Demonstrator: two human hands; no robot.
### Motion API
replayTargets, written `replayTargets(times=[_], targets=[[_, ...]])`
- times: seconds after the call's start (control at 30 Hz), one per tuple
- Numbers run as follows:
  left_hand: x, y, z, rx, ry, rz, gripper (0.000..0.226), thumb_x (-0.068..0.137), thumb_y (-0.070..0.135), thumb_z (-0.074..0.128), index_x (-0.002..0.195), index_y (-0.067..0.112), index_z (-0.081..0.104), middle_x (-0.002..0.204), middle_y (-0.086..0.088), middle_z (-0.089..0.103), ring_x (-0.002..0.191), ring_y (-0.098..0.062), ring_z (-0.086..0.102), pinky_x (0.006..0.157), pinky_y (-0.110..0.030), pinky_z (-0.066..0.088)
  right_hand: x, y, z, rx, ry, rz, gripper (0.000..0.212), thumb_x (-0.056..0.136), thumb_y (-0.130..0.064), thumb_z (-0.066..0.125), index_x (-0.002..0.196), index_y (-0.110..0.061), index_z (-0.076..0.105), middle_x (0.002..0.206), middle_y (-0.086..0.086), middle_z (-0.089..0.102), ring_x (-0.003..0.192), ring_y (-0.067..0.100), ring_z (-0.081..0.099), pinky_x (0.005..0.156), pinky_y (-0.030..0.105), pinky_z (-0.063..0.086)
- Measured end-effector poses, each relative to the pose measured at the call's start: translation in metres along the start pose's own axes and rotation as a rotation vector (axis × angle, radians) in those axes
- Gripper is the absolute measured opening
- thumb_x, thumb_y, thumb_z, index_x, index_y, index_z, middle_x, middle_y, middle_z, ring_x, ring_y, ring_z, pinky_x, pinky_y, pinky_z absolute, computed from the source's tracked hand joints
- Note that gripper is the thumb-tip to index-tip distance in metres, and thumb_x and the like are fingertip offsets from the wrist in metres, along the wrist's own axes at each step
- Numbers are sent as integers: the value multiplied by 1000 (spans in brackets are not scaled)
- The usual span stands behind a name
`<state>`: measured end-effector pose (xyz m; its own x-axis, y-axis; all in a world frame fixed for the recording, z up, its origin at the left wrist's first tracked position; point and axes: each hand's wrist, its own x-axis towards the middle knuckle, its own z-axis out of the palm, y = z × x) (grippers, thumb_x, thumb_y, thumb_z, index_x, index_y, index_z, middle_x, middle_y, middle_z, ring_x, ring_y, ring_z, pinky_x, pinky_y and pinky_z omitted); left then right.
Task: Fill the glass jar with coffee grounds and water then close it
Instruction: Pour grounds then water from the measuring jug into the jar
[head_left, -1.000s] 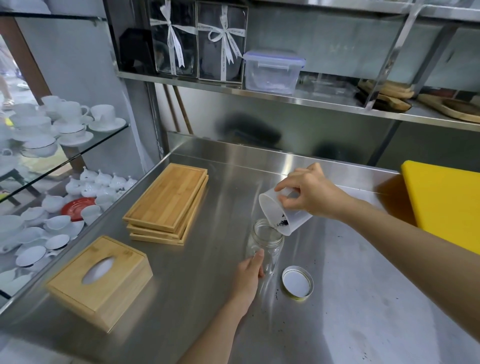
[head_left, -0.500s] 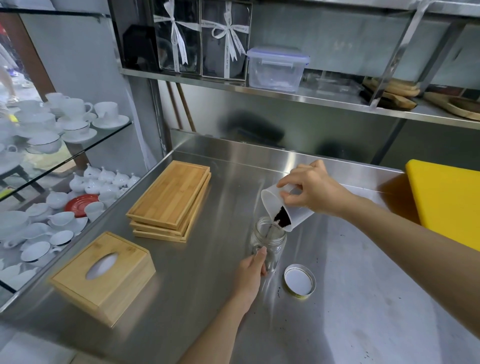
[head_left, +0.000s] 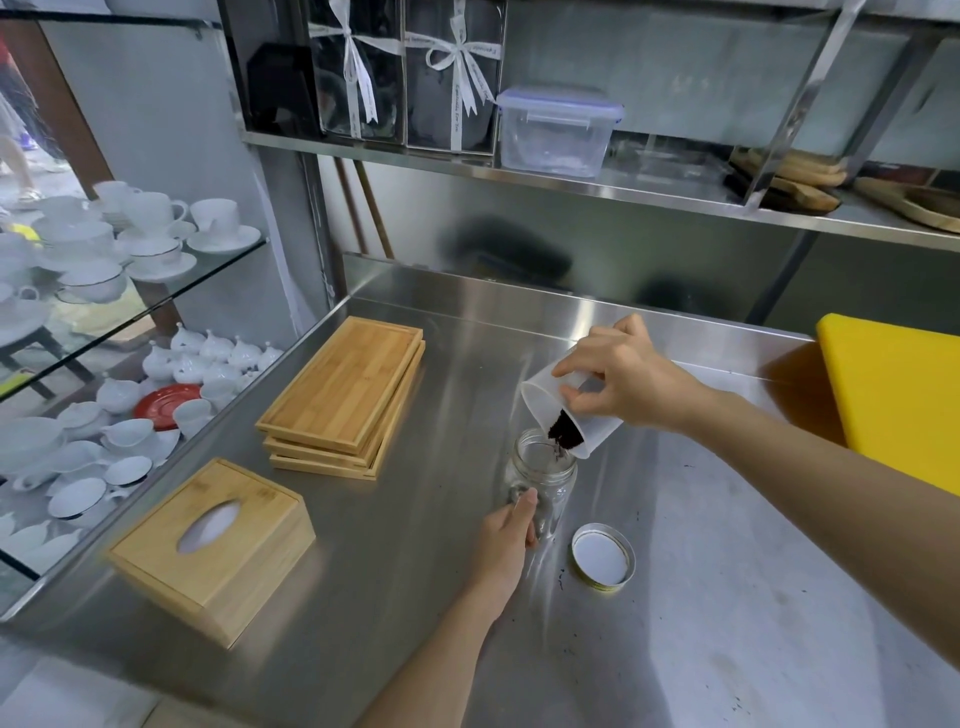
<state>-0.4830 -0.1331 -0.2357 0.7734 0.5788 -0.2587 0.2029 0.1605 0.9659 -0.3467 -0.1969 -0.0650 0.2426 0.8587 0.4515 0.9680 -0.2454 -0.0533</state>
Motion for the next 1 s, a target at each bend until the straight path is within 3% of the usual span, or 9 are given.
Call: replayTargets(times=[0.13,0.23,0.33,0.53,1.0], targets=[[2,-1,1,2,5,-2,49,91,40,47,52,13,39,55,-2,44,55,-13,37,58,-25,30,1,1,-2,28,9,10,25,69,-24,61,80,-7,74,70,11,71,64,24,51,77,44,32],[2,-2,1,3,6,-1,49,91,41,48,52,13,39,54,-2,43,54,-12,37,58,-25,30,0,-2,0,39,-14,-19,21,71,-21,65,81,-6,74,69,10,69,65,16,42,75,46,35],[1,-1,0,2,0,8,48,91,40,47,52,14,39,54,-1,42,52,-11,36,58,-24,30,-1,-1,3,17,17,-43,21,67,-22,64,77,-7,74,61,7,67,58,19,44,71,47,38],[3,-4,1,-16,0,9,49,91,40,48,51,14,38,56,-3,43,54,-13,38,60,-25,32,1,3,6,-22,58,-100,20,66,-22,64,75,-7,73,62,6,68,58,27,53,71,36,25],[7,-7,2,-26,-12,5,48,92,38,47,51,13,39,56,-3,43,54,-12,37,59,-23,31,0,3,9,-22,63,-131,19,67,-22,65,75,-7,73,64,8,68,62,30,58,72,34,24]])
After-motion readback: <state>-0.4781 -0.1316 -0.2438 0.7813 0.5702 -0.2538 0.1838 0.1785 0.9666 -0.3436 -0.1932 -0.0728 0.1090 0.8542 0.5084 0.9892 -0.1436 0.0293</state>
